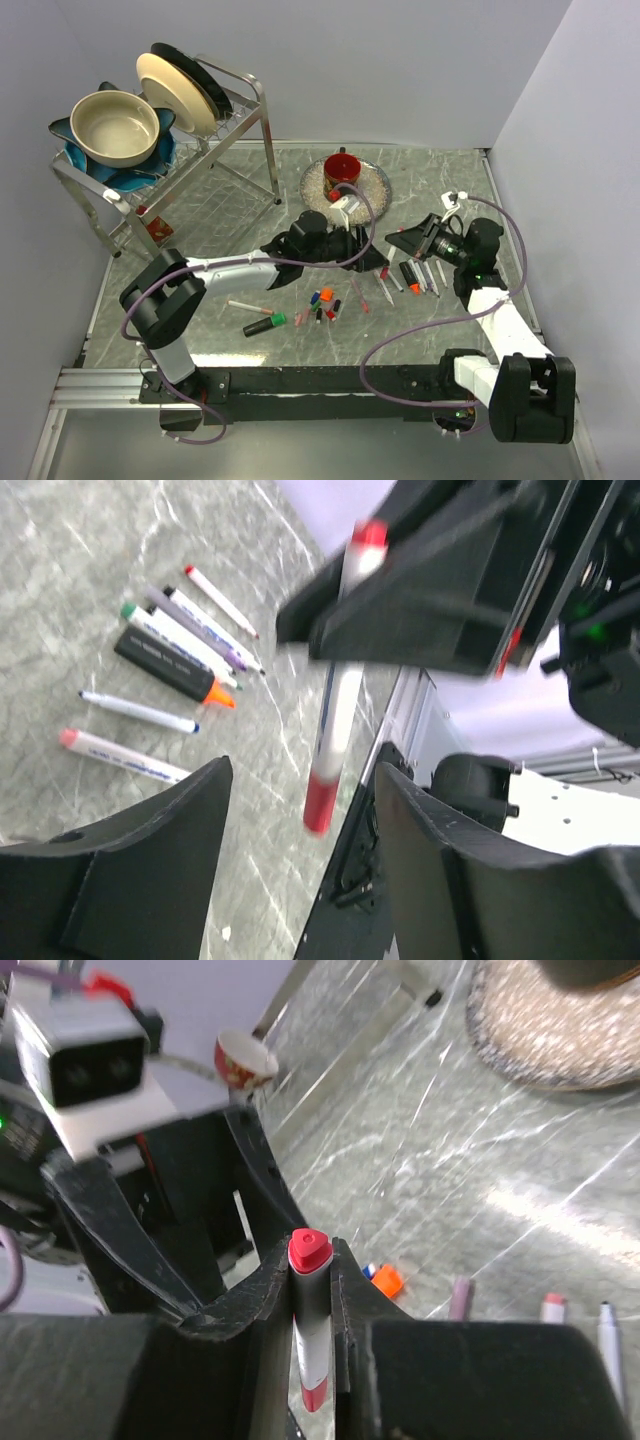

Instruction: Open the pen caps

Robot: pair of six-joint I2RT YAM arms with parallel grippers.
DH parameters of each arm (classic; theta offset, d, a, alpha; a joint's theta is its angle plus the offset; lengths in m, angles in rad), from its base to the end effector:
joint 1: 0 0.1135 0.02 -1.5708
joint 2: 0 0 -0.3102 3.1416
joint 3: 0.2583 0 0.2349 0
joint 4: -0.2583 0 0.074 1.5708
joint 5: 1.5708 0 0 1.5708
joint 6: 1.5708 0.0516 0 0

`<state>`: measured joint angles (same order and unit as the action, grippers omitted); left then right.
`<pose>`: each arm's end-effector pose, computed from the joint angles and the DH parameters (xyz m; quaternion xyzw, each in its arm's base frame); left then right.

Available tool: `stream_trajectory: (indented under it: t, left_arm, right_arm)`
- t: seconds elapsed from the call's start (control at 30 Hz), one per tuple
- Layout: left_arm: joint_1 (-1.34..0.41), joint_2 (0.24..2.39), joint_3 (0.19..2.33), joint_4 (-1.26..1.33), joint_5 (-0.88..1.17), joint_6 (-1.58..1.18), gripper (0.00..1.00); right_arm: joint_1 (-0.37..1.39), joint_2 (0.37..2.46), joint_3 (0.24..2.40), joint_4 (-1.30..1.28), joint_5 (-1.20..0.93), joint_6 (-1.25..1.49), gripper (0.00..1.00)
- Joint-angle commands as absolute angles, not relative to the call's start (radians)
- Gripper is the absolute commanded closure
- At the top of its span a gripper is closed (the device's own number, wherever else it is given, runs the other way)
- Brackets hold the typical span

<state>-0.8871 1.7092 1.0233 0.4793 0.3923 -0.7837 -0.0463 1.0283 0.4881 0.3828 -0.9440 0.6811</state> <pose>0.2346 -0.3192 0.2984 0.1621 0.7540 -0.5600 0.3026 0.1902 0.0330 0.2975 -0.0350 0.7381 0.5090 0.4415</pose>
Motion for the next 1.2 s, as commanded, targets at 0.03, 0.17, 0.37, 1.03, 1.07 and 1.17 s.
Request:
stream_trajectory:
  t: [0.03, 0.17, 0.37, 1.03, 1.07, 1.17]
  left_arm:
    - [-0.89, 1.71, 1.017, 0.557, 0.471, -0.775, 0.41]
    - [-0.891, 1.736, 1.019, 0.597, 0.523, -0.796, 0.46]
    - [-0.899, 1.766, 1.049, 0.591, 0.551, -0.798, 0.48]
    - [-0.914, 1.802, 1.066, 0.626, 0.618, -0.833, 0.99]
    - [-0.914, 1.795, 1.054, 0.629, 0.649, -0.839, 0.99]
    - [-0.914, 1.751, 0.95, 0.618, 0.701, -0.841, 0.99]
  right_arm:
    - [-0.075, 1.012, 0.494, 0.449, -0.986, 0.713, 1.0]
    - [-0.08, 1.017, 0.497, 0.446, -0.988, 0.713, 1.0]
    - [-0.083, 1.022, 0.497, 0.445, -0.989, 0.715, 1.0]
    - [-0.115, 1.002, 0.518, 0.425, -0.979, 0.684, 1.0]
    - [-0.139, 0.982, 0.531, 0.392, -0.963, 0.66, 1.0]
    - [-0.275, 0.885, 0.522, 0.362, -0.908, 0.666, 1.0]
